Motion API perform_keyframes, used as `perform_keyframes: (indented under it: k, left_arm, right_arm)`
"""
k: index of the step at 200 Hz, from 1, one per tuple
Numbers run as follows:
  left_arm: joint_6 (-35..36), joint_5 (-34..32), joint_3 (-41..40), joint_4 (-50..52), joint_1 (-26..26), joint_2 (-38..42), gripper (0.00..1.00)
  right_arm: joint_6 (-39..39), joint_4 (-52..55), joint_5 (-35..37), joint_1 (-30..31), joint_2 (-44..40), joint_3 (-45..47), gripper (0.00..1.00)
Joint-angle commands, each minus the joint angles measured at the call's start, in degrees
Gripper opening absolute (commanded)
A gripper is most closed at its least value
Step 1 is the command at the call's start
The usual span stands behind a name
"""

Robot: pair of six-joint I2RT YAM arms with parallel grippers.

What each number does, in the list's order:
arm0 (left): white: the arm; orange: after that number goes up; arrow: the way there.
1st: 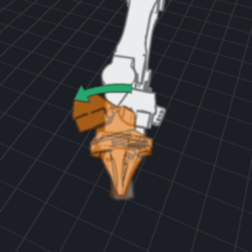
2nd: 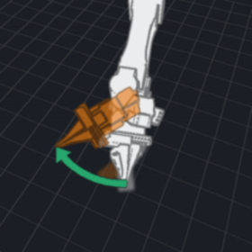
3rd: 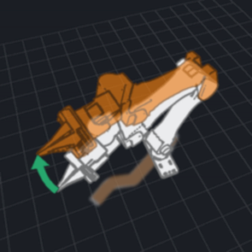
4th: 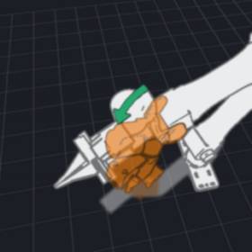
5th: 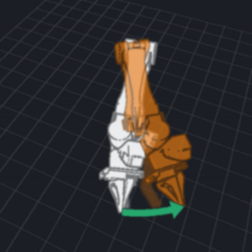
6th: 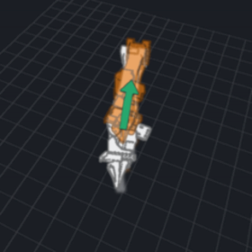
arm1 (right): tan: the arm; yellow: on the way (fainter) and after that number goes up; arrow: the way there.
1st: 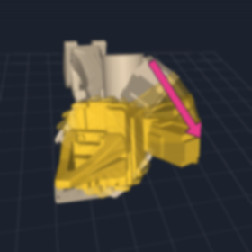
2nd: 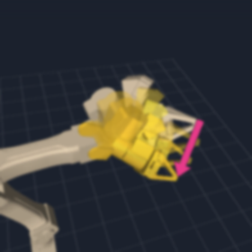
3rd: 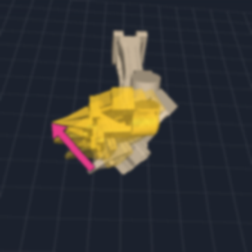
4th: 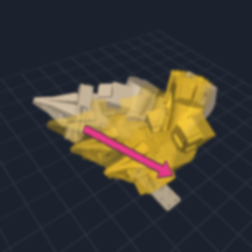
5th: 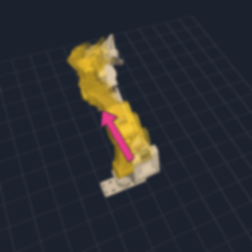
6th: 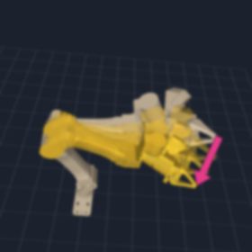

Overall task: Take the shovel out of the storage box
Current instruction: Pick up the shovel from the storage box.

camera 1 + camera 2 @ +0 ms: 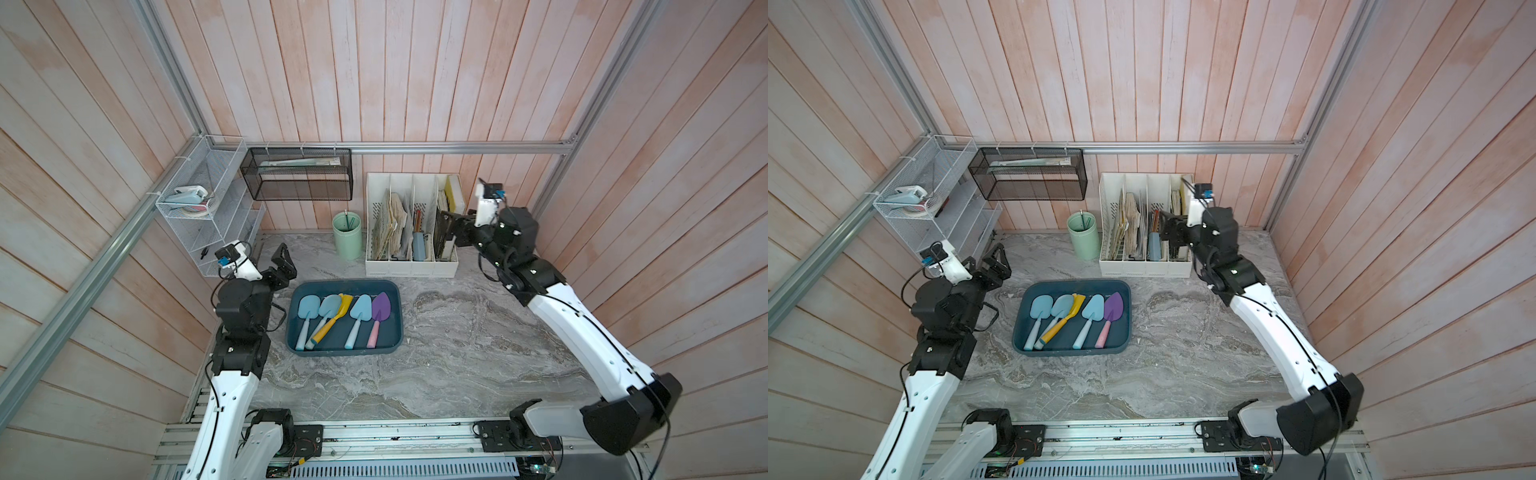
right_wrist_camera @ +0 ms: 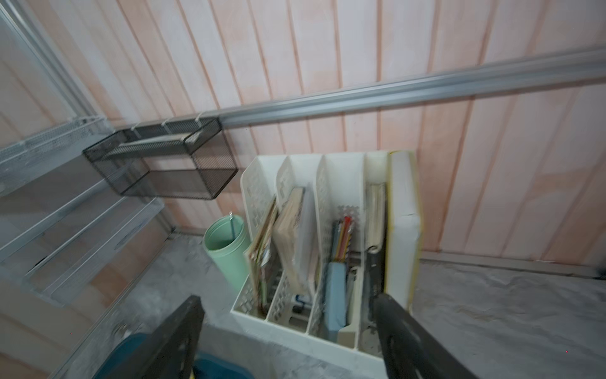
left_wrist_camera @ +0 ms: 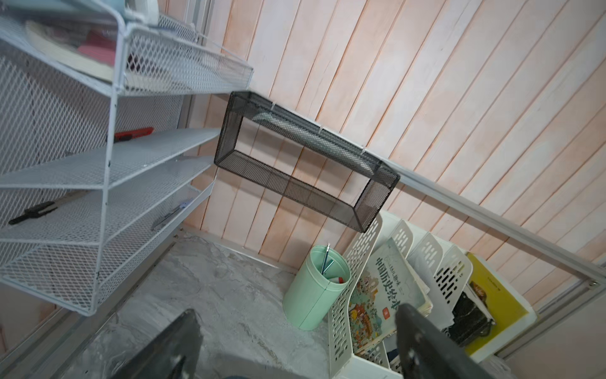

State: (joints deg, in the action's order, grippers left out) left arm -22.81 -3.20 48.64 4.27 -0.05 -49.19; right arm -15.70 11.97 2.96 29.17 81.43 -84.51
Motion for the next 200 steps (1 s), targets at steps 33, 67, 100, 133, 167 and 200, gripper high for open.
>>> perform_keyframes:
  k: [33, 67, 100, 133, 167, 200]
  left_arm:
    - [-2.85, -2.56, 3.73, 22.46, -0.12, -9.48, 0.88]
    - [-5.62, -3.39, 0.66, 23.56, -0.37, -11.04, 0.88]
    - [-7.42, -2.86, -3.34, 21.62, -0.38, -9.32, 0.89]
    - [-7.69, -2.77, -3.82, 22.01, -0.42, -9.45, 0.89]
    - [-7.78, -2.92, -3.72, 21.84, -0.42, -9.94, 0.89]
    - [-8.14, -2.99, -4.60, 21.28, -0.43, -10.94, 0.89]
  right_arm:
    - [-4.76, 31.11, 9.71, 12.91, 18.80, -11.41, 0.83]
    - [-7.22, 38.69, 4.55, 18.49, 27.07, -13.56, 0.83]
    - [-9.64, 38.28, -0.01, 21.55, 29.53, -10.27, 0.81]
    - [-11.27, 36.30, -4.16, 22.37, 31.00, -11.26, 0.80]
    - [-11.46, 36.29, -6.34, 23.25, 35.39, -13.18, 0.79]
    - [-11.79, 36.22, -7.06, 23.41, 40.25, -15.69, 0.79]
